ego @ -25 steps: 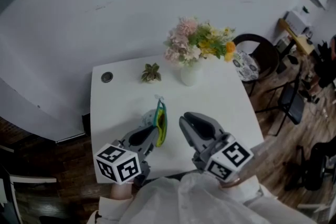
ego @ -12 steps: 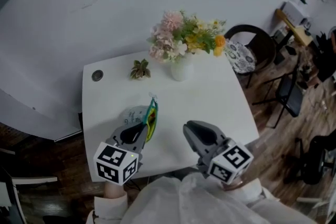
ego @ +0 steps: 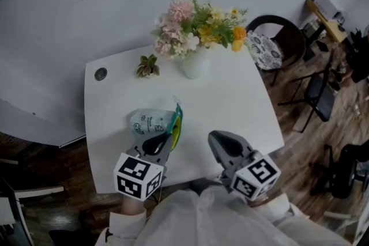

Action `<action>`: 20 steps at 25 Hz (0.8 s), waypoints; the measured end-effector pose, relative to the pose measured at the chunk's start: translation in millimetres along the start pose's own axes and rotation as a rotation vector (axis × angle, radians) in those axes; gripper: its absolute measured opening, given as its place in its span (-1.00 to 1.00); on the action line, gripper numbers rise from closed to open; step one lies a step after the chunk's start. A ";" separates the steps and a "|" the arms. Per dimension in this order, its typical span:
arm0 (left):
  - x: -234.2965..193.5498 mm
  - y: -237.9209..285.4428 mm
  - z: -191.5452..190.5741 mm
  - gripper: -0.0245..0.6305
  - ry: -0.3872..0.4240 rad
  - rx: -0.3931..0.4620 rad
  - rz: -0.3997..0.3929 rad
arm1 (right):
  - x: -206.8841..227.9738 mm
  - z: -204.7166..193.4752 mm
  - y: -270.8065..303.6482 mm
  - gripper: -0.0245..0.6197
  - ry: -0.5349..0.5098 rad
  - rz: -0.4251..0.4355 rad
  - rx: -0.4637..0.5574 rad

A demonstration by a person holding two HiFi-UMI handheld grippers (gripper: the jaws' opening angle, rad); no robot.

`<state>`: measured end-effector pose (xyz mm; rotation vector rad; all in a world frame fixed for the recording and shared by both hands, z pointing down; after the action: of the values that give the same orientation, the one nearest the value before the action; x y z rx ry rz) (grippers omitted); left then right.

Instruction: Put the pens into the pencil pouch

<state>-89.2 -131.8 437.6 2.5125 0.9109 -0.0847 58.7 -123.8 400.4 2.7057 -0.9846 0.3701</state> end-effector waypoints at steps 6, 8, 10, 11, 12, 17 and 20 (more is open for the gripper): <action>22.1 19.9 -23.4 -0.85 -0.019 -0.064 -0.059 | 7.9 -17.1 0.7 -0.87 0.054 -0.016 -0.070; 26.1 24.9 -33.2 -0.85 -0.037 -0.083 -0.067 | 10.0 -24.8 0.3 -0.88 0.061 -0.026 -0.100; 28.1 28.8 -42.1 -0.85 -0.046 -0.106 -0.070 | 11.8 -30.7 -1.1 -0.88 0.075 -0.032 -0.116; 28.5 30.7 -45.8 -0.85 -0.048 -0.117 -0.069 | 12.7 -33.1 -1.8 -0.88 0.082 -0.034 -0.122; 28.7 32.5 -49.2 -0.85 -0.048 -0.129 -0.068 | 13.8 -35.4 -2.7 -0.88 0.087 -0.037 -0.127; 28.3 40.6 -66.8 -0.85 -0.054 -0.181 -0.062 | 20.2 -47.2 -7.8 -0.88 0.104 -0.051 -0.160; 27.2 44.4 -74.8 -0.85 -0.055 -0.208 -0.056 | 22.1 -53.1 -10.1 -0.88 0.114 -0.053 -0.176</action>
<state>-47.8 -112.4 516.4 2.2829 0.9189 -0.0722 73.5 -113.1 455.9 2.5180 -0.8687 0.4029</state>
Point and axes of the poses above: the fingertips, and each gripper's own axes: y forward along the fingers, x to its right, z out of its top, the point moved 3 cm from there along -y, backward along the fingers, and after that the axes turned 9 degrees about x, right-handed, at the moved point
